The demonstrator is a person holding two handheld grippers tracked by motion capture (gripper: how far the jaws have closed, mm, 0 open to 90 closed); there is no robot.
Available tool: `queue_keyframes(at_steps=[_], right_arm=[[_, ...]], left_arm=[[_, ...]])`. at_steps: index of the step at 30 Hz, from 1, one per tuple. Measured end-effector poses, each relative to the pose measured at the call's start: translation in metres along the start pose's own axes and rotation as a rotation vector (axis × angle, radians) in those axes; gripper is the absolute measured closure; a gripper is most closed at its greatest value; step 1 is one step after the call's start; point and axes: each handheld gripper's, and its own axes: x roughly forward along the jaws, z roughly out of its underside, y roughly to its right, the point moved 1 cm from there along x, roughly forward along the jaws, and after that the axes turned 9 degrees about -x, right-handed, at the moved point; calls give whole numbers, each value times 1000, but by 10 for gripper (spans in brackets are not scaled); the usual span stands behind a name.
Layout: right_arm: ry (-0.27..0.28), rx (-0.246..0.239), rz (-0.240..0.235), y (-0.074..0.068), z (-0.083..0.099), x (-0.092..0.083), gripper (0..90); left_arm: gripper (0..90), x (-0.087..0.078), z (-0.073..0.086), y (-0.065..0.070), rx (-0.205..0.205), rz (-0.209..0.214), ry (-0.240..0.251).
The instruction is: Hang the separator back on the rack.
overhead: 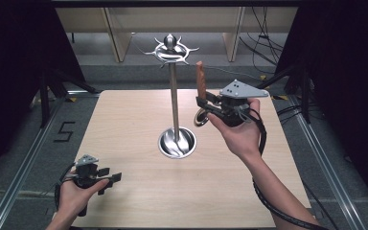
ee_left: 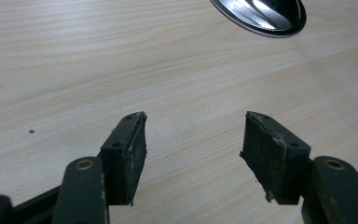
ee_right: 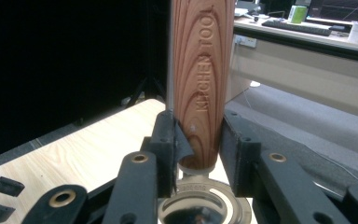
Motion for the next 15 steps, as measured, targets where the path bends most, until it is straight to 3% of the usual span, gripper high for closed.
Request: queue_keyframes(at_steps=[9, 15], right_arm=[[-2, 13, -22, -2, -4, 4, 694], [1, -8, -22, -2, -7, 7, 695]], left_arm=[[389, 0, 0, 0, -4, -1, 1], [389, 0, 0, 0, 1, 0, -1]])
